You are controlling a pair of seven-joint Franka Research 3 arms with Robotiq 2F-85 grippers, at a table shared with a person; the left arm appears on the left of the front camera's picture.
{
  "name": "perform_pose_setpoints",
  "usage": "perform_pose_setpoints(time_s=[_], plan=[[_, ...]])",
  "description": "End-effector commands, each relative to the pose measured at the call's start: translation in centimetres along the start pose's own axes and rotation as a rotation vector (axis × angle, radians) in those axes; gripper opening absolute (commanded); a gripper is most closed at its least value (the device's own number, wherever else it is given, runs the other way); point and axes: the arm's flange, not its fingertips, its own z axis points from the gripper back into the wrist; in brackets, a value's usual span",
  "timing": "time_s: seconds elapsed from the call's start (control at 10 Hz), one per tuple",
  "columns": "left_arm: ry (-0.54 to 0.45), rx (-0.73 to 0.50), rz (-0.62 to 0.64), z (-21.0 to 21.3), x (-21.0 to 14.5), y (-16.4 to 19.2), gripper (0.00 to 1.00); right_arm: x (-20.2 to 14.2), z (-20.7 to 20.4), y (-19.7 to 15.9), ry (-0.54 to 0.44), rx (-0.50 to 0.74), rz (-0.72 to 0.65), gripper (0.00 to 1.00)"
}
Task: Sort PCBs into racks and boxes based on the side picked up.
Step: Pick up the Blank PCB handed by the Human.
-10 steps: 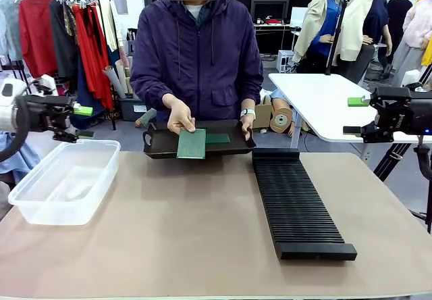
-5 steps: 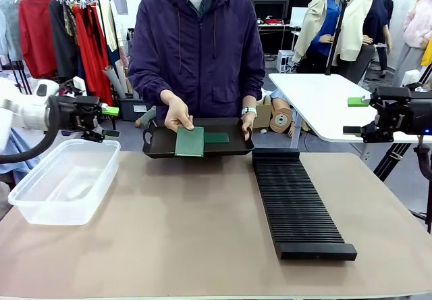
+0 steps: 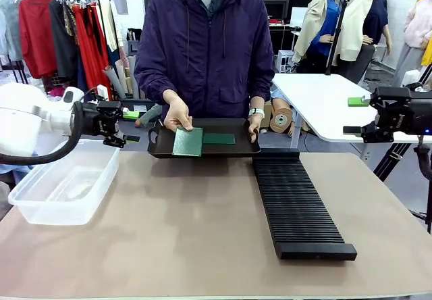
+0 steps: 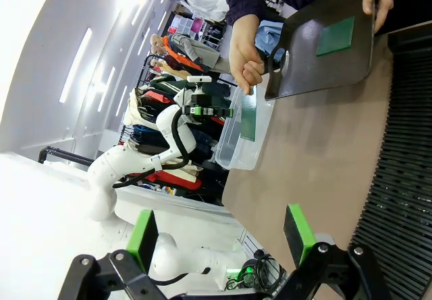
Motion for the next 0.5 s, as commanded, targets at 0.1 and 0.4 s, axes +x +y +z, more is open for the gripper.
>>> perform_pose_setpoints(time_s=[0.1, 0.4], plan=[[0.004, -0.029, 0.049, -3.6, 1.3, 1.0, 1.0, 0.2, -0.1, 0.2, -0.011, 0.016, 0.002, 1.0], [-0.015, -0.026, 0.039, -7.1, 1.4, 1.9, 1.0, 0.2, -0.1, 0.2, -0.011, 0.016, 0.002, 1.0]])
